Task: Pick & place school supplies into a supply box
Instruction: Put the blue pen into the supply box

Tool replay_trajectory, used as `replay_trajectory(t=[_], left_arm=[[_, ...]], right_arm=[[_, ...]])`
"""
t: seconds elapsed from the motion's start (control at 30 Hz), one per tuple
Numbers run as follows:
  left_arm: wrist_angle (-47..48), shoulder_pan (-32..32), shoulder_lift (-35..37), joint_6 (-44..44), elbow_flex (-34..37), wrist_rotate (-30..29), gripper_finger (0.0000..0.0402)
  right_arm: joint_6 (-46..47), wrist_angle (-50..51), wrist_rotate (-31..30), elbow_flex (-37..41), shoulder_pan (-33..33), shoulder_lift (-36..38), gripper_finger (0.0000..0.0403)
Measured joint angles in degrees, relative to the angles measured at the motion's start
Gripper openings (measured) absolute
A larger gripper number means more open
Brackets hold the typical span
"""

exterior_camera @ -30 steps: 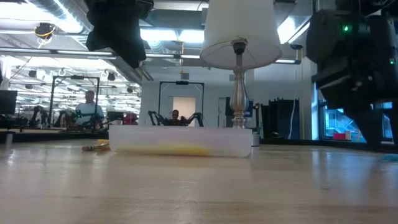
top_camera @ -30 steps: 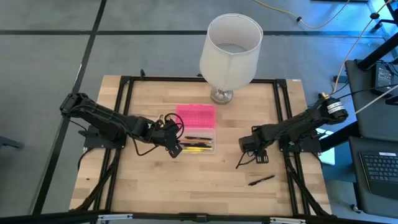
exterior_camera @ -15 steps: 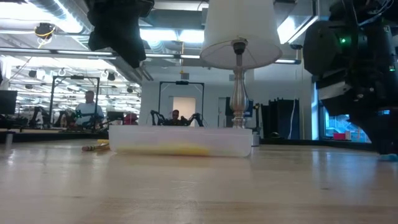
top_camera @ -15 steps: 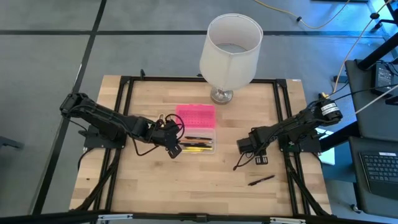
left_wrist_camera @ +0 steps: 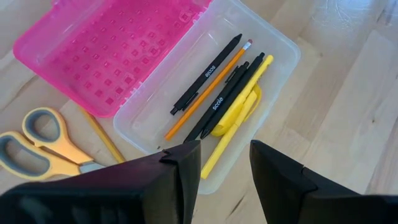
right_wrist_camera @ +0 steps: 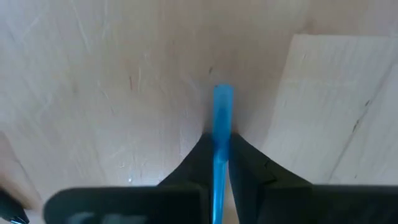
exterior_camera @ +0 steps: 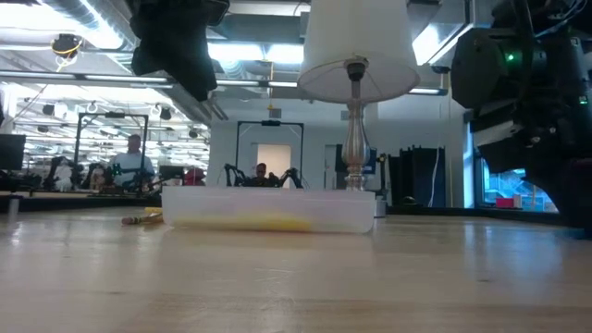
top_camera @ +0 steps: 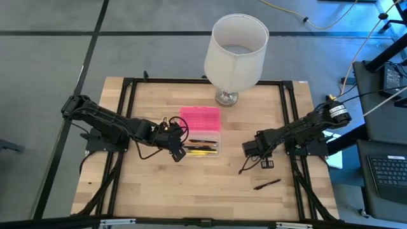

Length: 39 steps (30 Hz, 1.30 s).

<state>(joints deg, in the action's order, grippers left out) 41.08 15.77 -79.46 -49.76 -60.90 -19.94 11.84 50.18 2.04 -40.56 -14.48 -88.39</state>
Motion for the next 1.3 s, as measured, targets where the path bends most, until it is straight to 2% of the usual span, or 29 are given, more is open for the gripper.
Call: replay_trajectory(t=[0.27,0.47,0.67,0.8,0.93,1.1,1.3], left_arm=[[0.0,0.0,0.0,0.0,0.0,0.0,0.013],[0.0,0.0,0.0,0.0,0.0,0.0,0.013],[-0.2,0.0,0.7,0.6,0.0,0.2,0.013],[-0.2,0.0,2.7,0.6,0.0,1.7,0.013],[-0.2,0.0,6.0,0.9,0.0,3.4,0.013],[-0.2,0.0,10.8,1.0,0.0,5.8,0.013],[-0.2,0.0,14.8,1.1,0.0,5.9,0.013]], right_arm=[[1.6,3.7,-0.3,-4.8,0.0,2.7,0.0037],[0.9,1.9,-3.3,-13.8,0.2,3.0,0.0038],[-5.5,-8.2,-9.3,-24.1,2.6,3.1,0.0038],[-9.1,-19.9,-9.5,-28.4,5.2,3.1,0.0041],[-10.5,-33.8,-9.5,-29.0,8.1,3.1,0.0043],[-11.1,-43.1,-6.3,-29.0,11.5,1.0,0.0043],[-6.1,-43.0,1.0,-29.0,14.6,-5.1,0.0044]])
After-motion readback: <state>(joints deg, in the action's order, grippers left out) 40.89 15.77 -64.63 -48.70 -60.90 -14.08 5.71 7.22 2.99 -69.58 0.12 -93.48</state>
